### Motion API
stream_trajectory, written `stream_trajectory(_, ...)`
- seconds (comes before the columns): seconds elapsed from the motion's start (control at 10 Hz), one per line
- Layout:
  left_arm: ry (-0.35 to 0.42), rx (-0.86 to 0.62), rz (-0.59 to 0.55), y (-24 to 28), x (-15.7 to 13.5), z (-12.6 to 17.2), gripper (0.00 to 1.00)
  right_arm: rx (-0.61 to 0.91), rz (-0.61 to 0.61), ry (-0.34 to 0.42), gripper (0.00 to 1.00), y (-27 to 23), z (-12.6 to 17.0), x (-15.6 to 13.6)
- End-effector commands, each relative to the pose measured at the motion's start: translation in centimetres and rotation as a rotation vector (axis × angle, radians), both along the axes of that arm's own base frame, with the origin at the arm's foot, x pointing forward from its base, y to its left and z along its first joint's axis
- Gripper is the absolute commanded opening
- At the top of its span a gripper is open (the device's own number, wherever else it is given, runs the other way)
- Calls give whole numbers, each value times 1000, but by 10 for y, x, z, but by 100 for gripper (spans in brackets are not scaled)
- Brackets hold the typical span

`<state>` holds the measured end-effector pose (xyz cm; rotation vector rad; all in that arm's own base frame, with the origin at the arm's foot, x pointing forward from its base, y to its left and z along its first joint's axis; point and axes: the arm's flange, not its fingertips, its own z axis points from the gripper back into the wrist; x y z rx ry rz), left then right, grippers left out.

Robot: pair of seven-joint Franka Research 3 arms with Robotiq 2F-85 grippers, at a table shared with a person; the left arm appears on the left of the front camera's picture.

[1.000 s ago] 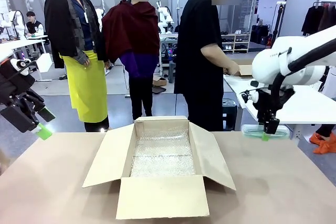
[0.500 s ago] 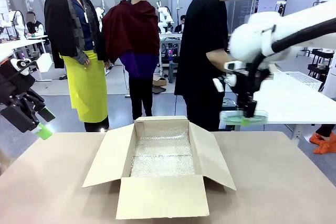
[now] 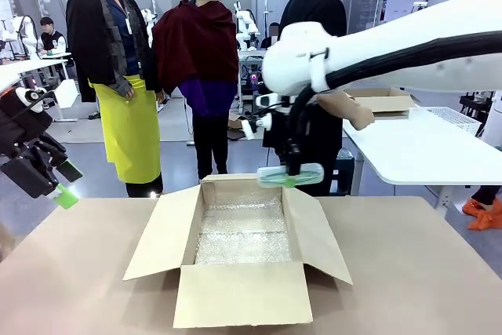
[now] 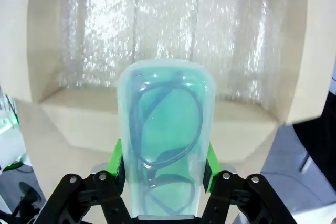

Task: Pack the glasses set securely to prepare it for shipping.
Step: Place the Glasses case inside the Package Box.

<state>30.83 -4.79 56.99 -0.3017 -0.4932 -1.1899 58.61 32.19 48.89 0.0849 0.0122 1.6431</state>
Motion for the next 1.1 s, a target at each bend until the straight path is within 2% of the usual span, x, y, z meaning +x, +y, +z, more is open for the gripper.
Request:
stream_trajectory(0.0, -4, -5, -20, 3, 0, 1, 100, -37, 6, 11, 39, 51, 2, 23)
stream_trajectory(0.2, -4, -5, -20, 3, 0, 1, 100, -22, 12, 22, 39, 86, -25, 40)
stream_trajectory(0.4, -4, -5, -20, 3, 0, 1, 100, 16, 22, 46, 39, 110, -67, 55)
stream_trajectory(0.6, -4, -5, -20, 3, 0, 1, 100, 2, 28, 44, 39, 119, -115, 70)
stream_trajectory(0.7, -4, -5, -20, 3, 0, 1, 100, 3, 11, 46, 39, 117, -130, 76)
stream_trajectory(0.8, -4, -5, -20, 3, 0, 1, 100, -25, 9, 18, 39, 118, -136, 78)
stream_trajectory(1.0, -4, -5, -20, 3, 0, 1, 100, -3, 11, 44, 39, 116, -144, 81)
